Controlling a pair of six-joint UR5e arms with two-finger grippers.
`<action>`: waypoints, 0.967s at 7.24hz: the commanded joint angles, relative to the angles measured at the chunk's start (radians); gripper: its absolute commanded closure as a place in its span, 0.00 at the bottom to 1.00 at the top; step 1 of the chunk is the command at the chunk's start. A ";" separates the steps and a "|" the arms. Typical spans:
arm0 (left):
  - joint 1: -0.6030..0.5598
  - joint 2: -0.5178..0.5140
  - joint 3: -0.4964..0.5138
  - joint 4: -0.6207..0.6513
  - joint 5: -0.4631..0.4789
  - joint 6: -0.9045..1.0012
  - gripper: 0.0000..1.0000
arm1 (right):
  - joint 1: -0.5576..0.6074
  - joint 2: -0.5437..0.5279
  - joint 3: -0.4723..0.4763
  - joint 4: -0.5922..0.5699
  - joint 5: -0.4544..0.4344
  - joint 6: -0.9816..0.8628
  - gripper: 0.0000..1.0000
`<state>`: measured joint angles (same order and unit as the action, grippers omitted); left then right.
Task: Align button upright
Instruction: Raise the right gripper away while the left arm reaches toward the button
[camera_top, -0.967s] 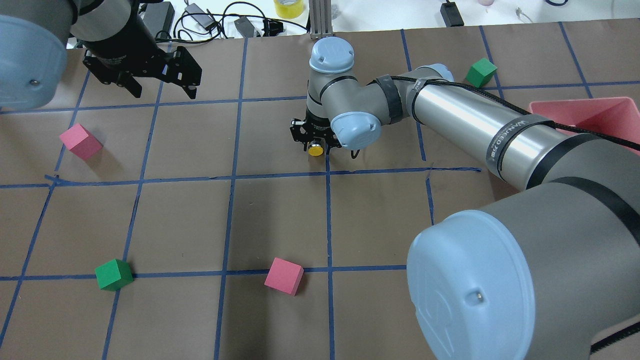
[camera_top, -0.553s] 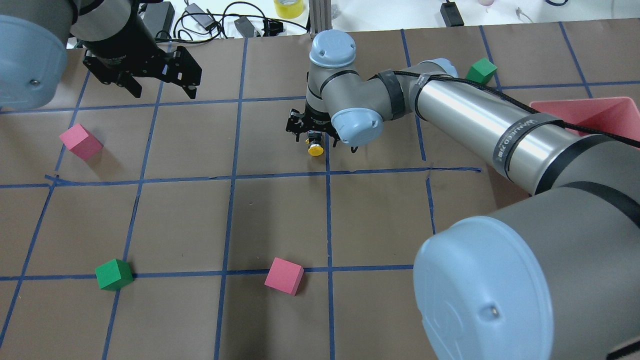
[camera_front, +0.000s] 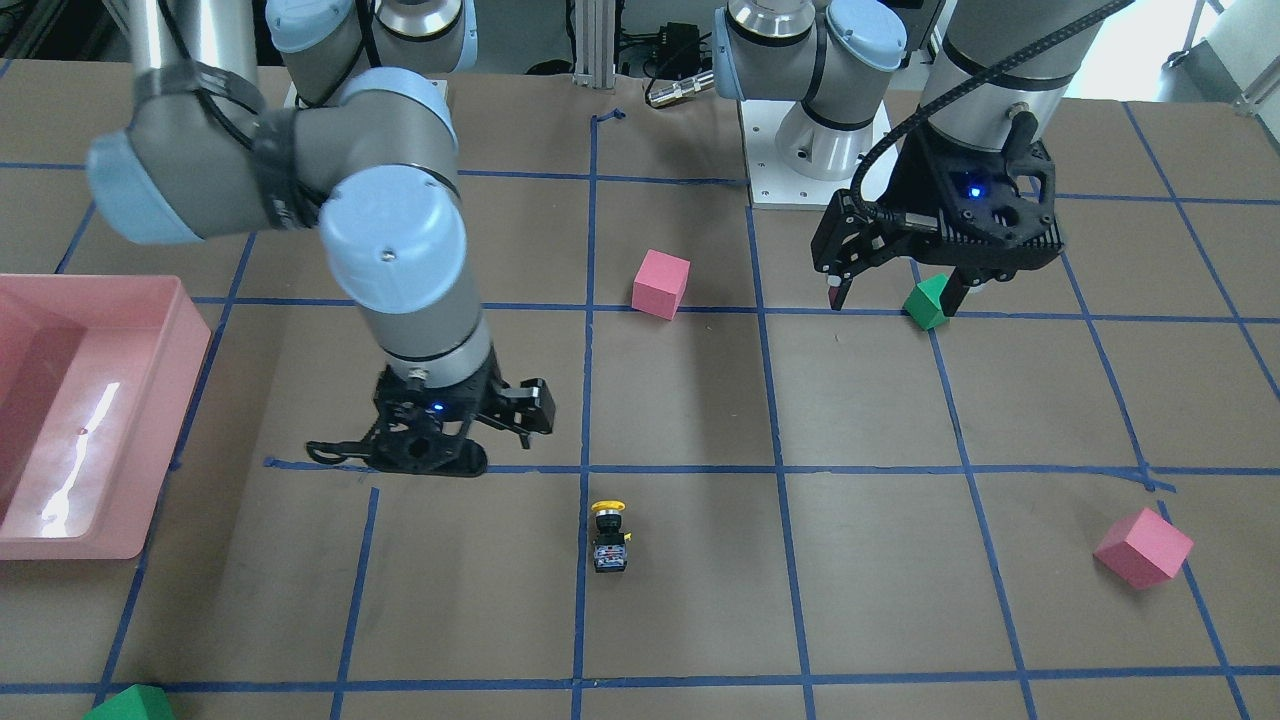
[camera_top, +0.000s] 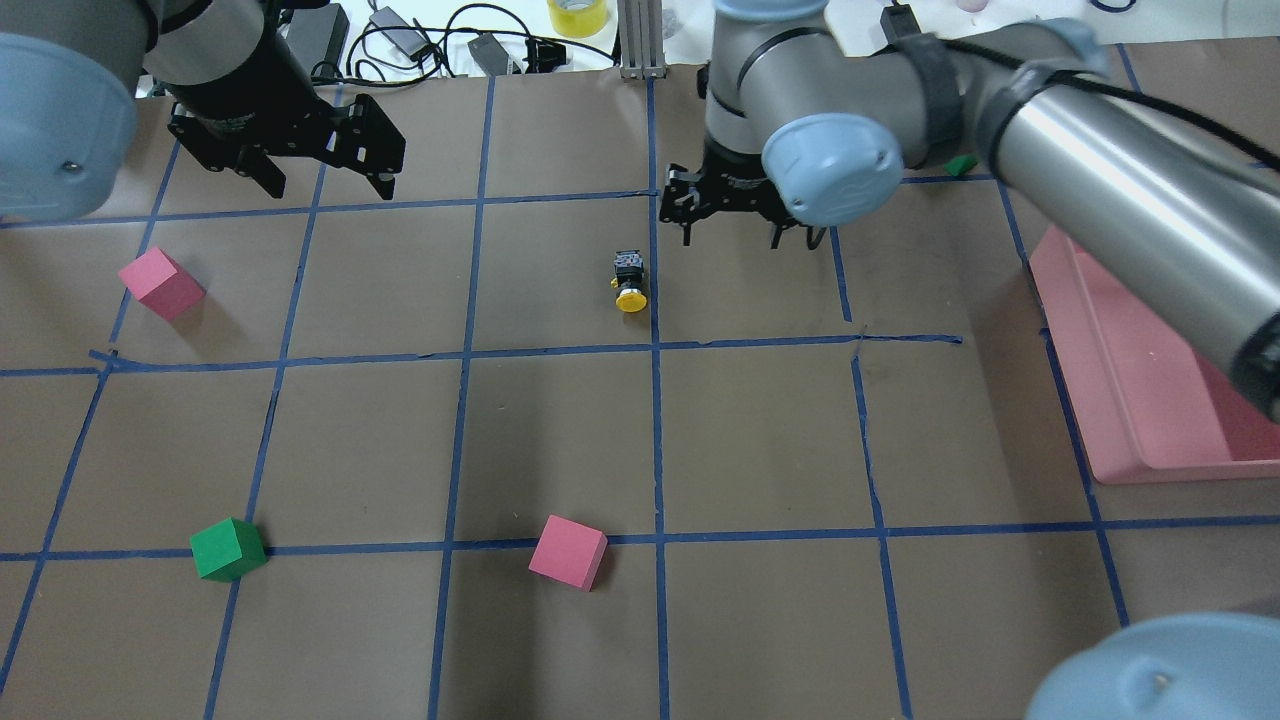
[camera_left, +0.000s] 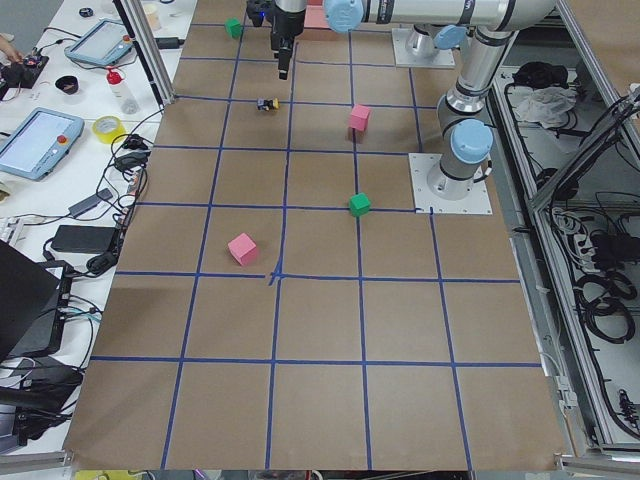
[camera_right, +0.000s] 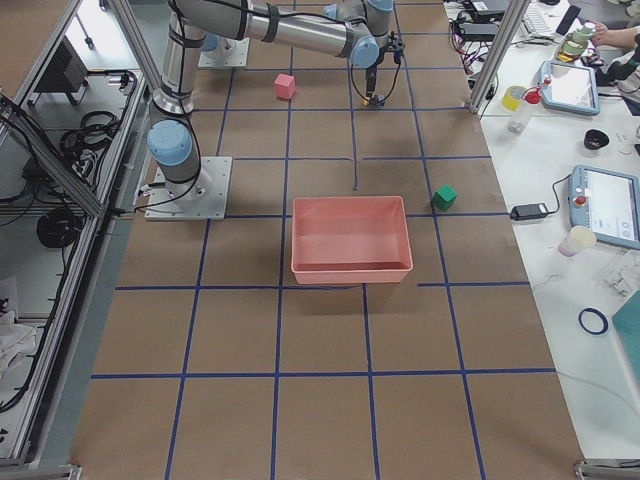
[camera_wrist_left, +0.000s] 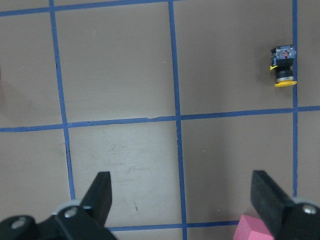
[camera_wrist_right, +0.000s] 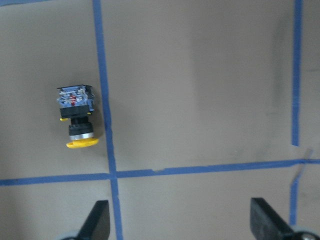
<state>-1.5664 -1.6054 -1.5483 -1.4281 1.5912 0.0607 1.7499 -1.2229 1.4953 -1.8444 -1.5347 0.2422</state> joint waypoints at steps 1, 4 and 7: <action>-0.003 -0.005 -0.045 0.006 0.004 -0.004 0.00 | -0.163 -0.166 0.002 0.144 -0.013 -0.162 0.00; -0.008 -0.073 -0.230 0.359 -0.002 -0.112 0.00 | -0.263 -0.187 0.002 0.241 -0.060 -0.172 0.00; -0.090 -0.172 -0.378 0.778 -0.037 -0.180 0.00 | -0.259 -0.236 0.006 0.261 -0.047 -0.175 0.00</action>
<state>-1.6160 -1.7328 -1.8875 -0.8040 1.5545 -0.0763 1.4894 -1.4444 1.4982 -1.5895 -1.5823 0.0698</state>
